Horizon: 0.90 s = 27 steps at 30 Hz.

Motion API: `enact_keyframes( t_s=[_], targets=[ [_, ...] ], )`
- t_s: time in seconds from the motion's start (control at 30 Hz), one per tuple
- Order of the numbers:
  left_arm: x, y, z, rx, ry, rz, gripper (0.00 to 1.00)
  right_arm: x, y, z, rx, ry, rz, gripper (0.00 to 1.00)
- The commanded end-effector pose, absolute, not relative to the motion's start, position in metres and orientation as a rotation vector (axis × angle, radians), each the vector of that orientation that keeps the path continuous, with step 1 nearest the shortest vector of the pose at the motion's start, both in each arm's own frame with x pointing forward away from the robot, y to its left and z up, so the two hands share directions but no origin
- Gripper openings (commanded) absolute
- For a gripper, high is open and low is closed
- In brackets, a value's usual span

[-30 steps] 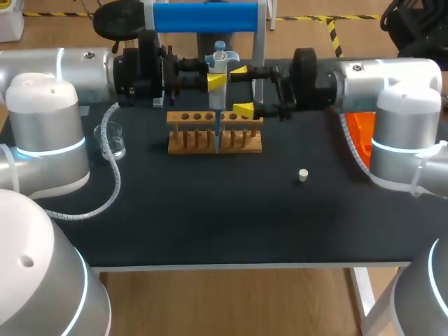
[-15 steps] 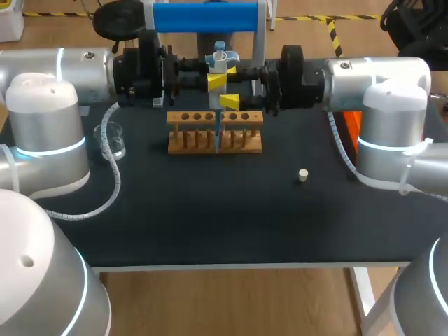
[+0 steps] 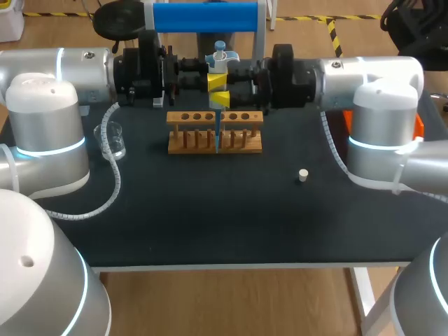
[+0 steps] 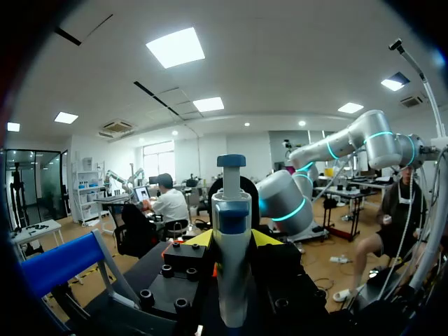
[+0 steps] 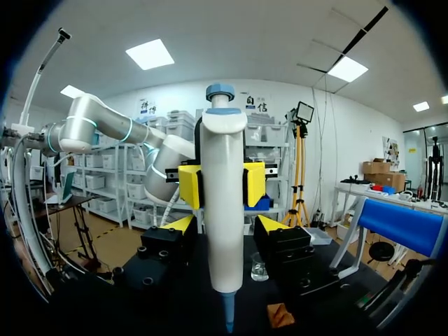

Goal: Invert the test tube, pick up the pipette, mount the tip to pipette, aspirate from beaker and dispense into the tube, eject the tip, return the pipette, and cap with the stopper.

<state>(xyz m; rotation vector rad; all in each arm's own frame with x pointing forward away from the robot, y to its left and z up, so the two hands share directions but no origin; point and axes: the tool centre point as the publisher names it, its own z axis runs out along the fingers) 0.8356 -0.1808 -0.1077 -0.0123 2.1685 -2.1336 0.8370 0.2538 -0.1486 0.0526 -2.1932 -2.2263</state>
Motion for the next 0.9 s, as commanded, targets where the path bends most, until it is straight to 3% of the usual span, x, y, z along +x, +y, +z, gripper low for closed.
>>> enact_keyframes(
  t_s=[0.03,0.43,0.57,0.67,0.7,0.9],
  targets=[
    [0.8354,-0.1814,-0.1079,-0.013,2.164,-2.134,0.00,0.8368,0.2574,-0.1481,0.051,-2.198,-2.224,0.50],
    [0.8354,-0.1814,-0.1079,-0.013,2.164,-2.134,0.00,0.8359,0.2590,-0.1462,0.051,-2.199,-2.230,0.47],
    [0.8354,-0.1814,-0.1079,-0.013,2.164,-2.134,0.00,0.8357,0.2592,-0.1462,0.051,-2.198,-2.231,0.33],
    [0.8354,-0.1814,-0.1079,-0.013,2.164,-2.134,0.00,0.8356,0.2594,-0.1463,0.053,-2.196,-2.233,0.04],
    [0.8354,-0.1814,-0.1079,-0.013,2.164,-2.134,0.00,0.8355,0.2595,-0.1463,0.054,-2.194,-2.235,0.00],
    [0.8354,-0.1814,-0.1079,-0.013,2.164,-2.134,0.00,0.8352,0.2597,-0.1461,0.062,-2.189,-2.237,0.00]
  ],
)
